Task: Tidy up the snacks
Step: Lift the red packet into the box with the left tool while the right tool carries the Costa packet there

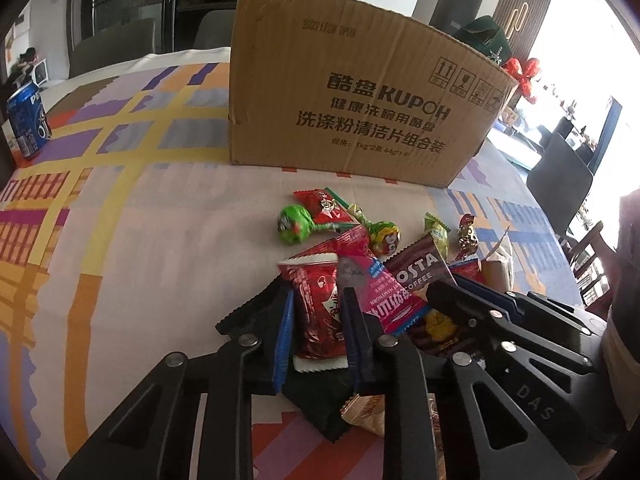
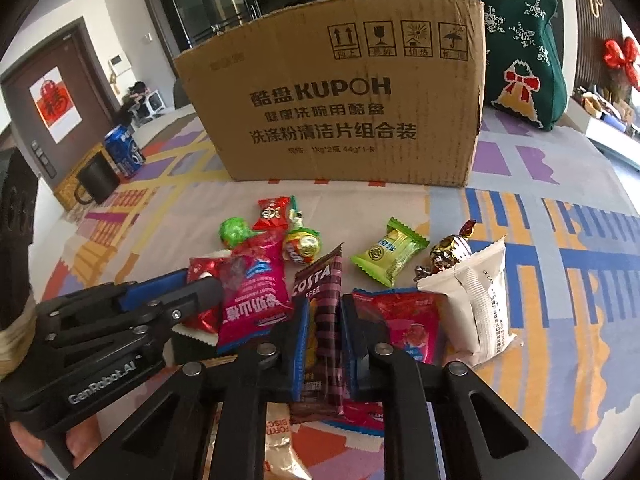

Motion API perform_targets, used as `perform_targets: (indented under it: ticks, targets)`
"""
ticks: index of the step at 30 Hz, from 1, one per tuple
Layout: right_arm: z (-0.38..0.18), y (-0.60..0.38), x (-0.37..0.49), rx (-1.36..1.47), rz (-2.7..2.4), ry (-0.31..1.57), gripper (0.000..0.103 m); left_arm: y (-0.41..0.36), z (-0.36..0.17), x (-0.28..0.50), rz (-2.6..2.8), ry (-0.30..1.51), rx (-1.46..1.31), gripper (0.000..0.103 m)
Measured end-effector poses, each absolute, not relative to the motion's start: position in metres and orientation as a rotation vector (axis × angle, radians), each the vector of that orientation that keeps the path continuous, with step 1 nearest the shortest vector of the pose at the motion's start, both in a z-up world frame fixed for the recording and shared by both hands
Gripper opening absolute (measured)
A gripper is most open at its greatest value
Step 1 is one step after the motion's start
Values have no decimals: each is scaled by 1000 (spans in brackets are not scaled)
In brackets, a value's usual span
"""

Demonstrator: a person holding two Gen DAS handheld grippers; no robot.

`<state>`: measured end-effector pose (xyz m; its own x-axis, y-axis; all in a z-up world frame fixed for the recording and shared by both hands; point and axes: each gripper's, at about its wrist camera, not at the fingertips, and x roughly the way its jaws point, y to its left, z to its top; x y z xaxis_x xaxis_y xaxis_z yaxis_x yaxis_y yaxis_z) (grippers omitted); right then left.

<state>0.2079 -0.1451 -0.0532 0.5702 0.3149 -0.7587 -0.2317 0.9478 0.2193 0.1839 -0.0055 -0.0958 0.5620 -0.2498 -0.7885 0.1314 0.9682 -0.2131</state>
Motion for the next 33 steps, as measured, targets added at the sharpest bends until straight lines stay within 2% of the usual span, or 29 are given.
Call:
perform_targets:
  ticks: [5,22,33]
  targets:
    - [-40,-147,197,91,334,867,9,-5,-88,177,-228,934,-146,22]
    - [14,-156,179,103,323,721,9,-8,-31,163,-231,804,-116,22]
    - [66,-160,196,86,306,592,9,-12,19,190,-244,711,-51,22]
